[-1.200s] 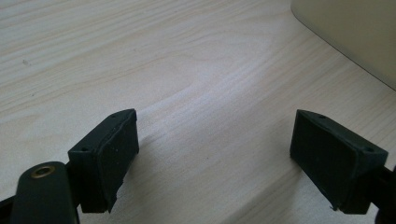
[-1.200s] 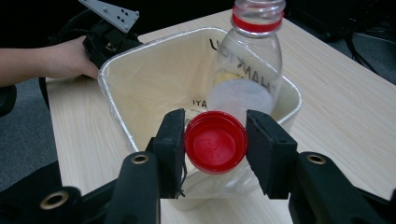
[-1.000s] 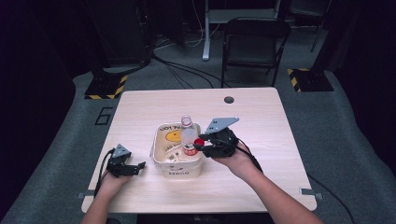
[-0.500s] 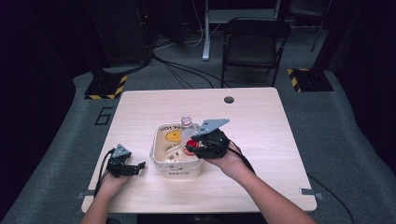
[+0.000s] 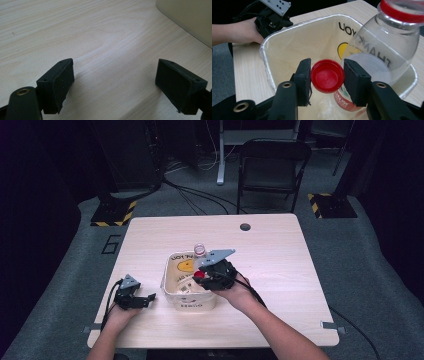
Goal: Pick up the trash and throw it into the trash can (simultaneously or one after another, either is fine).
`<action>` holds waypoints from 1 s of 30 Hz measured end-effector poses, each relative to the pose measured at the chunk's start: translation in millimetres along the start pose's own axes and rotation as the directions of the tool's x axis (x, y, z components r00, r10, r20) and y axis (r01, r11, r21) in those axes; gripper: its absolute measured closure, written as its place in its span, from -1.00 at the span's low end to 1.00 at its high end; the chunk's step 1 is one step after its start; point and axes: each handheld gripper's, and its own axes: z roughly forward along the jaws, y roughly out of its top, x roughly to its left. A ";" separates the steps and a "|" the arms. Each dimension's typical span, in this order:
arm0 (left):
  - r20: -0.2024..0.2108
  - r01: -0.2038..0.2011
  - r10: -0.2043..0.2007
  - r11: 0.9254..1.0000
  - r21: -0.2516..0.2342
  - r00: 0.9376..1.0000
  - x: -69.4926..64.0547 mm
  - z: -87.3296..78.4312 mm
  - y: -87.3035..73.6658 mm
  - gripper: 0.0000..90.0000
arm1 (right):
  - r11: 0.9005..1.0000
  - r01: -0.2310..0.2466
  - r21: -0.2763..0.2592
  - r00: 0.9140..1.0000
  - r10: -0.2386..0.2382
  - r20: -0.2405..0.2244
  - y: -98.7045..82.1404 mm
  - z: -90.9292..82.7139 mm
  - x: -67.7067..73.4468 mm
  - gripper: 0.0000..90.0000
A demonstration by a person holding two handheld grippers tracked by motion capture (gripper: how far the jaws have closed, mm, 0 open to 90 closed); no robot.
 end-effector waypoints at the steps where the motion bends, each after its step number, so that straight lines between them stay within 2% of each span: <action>1: 0.000 0.000 0.000 1.000 -0.001 1.000 0.0 0.0 0.0 -0.66 | 1.000 -0.005 0.000 1.000 0.005 0.002 -0.1 1.7 0.2 0.28; 18: 0.000 -0.001 0.001 1.000 0.000 1.000 0.1 0.0 0.0 -0.66 | 1.000 -0.021 0.015 1.000 0.021 -0.004 -5.0 21.4 1.4 0.28; 26: 0.000 -0.001 0.001 1.000 0.001 1.000 0.2 -0.1 0.0 -0.66 | 0.999 -0.012 0.033 1.000 0.012 -0.008 -10.2 27.7 2.9 0.27; 30: 0.000 -0.001 0.001 1.000 0.000 1.000 0.1 0.0 0.0 -0.66 | 0.999 -0.013 0.032 1.000 0.014 -0.006 -10.6 27.5 5.1 0.15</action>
